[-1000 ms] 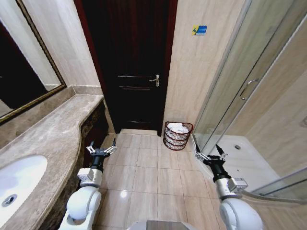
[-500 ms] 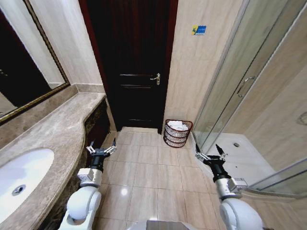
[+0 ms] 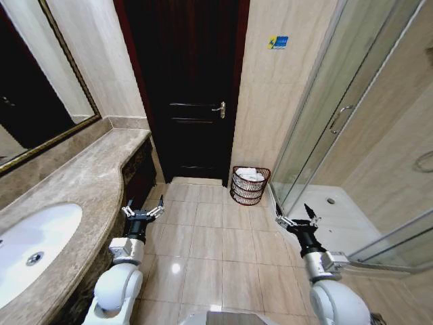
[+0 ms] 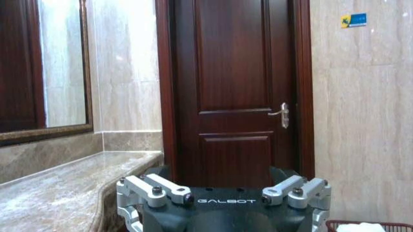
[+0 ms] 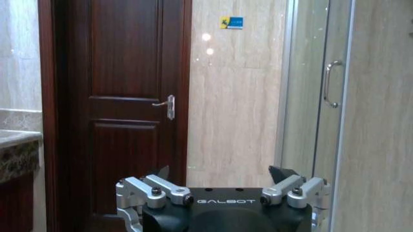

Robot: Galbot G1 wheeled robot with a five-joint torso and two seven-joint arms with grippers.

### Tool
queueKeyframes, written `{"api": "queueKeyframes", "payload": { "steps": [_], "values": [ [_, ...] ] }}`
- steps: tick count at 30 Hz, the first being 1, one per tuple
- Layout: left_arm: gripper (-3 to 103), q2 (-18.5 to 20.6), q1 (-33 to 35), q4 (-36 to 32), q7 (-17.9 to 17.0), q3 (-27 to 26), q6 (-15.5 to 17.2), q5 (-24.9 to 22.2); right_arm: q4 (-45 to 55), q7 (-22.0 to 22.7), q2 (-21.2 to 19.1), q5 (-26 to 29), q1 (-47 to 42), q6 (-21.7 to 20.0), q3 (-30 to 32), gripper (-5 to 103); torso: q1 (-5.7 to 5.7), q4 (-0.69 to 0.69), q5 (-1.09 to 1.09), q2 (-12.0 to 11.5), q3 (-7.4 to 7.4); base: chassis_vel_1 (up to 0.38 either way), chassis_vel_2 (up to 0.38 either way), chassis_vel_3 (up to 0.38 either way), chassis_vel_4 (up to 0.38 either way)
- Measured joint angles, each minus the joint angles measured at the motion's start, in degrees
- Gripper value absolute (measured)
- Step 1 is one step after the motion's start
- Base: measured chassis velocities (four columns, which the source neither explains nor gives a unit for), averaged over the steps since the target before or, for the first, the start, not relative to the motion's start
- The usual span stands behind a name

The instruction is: Discard the used towel into the hamper.

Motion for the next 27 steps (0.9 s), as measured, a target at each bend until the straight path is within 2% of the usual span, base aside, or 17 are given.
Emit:
{"api": "queueKeyframes", "payload": {
  "steps": [27],
  "values": [
    [100,0.0,0.0,0.0,0.0,0.0,0.0,0.0,0.0,0.0,0.0,0.0,0.0,0.0,0.0,100,0.01,0.0,0.0,0.0,0.0,0.016,-0.015,-0.012,0.011]
  ]
}}
